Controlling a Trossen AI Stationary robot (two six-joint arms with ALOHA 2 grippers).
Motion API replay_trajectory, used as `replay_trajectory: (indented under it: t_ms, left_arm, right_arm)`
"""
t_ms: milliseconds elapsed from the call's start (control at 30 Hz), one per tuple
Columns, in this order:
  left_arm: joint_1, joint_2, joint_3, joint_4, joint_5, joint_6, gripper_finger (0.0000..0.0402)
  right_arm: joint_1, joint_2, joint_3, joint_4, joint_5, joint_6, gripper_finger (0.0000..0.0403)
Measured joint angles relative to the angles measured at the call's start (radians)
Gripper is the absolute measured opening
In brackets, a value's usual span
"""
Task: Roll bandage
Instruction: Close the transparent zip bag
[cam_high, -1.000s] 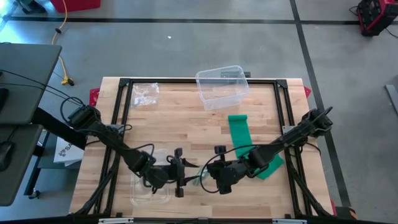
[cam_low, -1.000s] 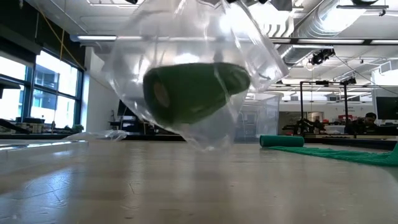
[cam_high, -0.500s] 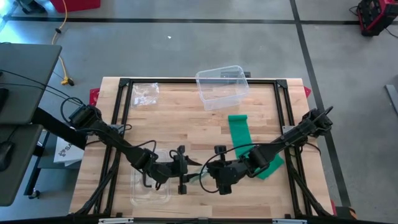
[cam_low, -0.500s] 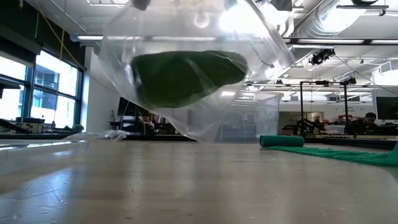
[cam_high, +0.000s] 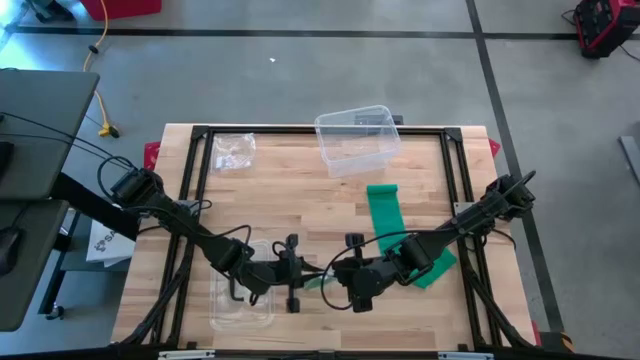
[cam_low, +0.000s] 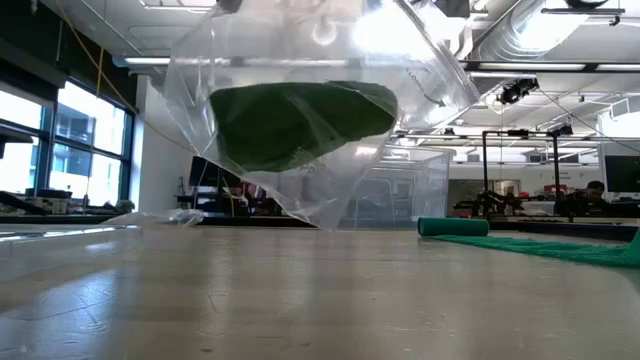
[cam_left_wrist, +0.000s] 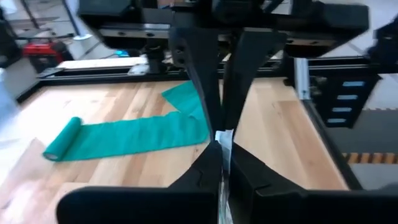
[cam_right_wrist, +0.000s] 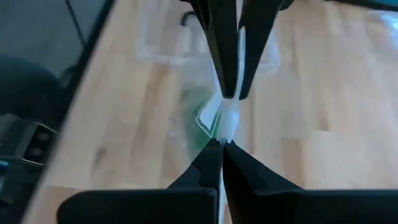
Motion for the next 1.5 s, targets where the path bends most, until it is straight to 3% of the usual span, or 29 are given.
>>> replay_trajectory:
  t_ms: [100, 200, 367, 500, 700, 1033, 1267, 1500]
  left_arm:
    - [-0.005, 0.000, 0.000, -0.005, -0.056, -0.002, 0.0003]
    - [-0.010, 0.000, 0.000, -0.004, -0.091, -0.004, 0.0002]
    - [-0.014, 0.000, 0.000, -0.013, -0.100, -0.019, 0.0001]
    - [-0.014, 0.000, 0.000, -0.013, -0.115, -0.028, 0.0001]
    - [-0.014, 0.000, 0.000, -0.011, -0.116, -0.029, 0.0000]
    - [-0.014, 0.000, 0.000, -0.017, -0.110, -0.029, 0.0000]
    - [-0.014, 0.000, 0.000, -0.016, -0.096, -0.029, 0.0000]
    - [-0.026, -0.005, 0.000, 0.006, -0.100, 0.002, 0.0000]
  right_arm:
    - [0.000, 0.000, 0.003, -0.074, 0.073, -0.004, 0.0011]
    - [0.000, 0.001, 0.000, -0.163, 0.135, 0.028, 0.0046]
    - [0.000, -0.010, 0.000, -0.148, 0.142, 0.039, 0.0125]
    - [0.000, -0.026, 0.000, -0.063, 0.137, 0.007, 0.0149]
    - [0.000, -0.027, 0.000, 0.084, 0.103, -0.063, 0.0125]
    - [-0.021, -0.008, 0.000, 0.082, 0.071, -0.068, 0.0007]
    - [-0.030, 0.009, 0.000, 0.056, 0.060, -0.055, 0.0021]
    - [-0.031, 0.009, 0.000, 0.015, 0.057, -0.034, 0.0005]
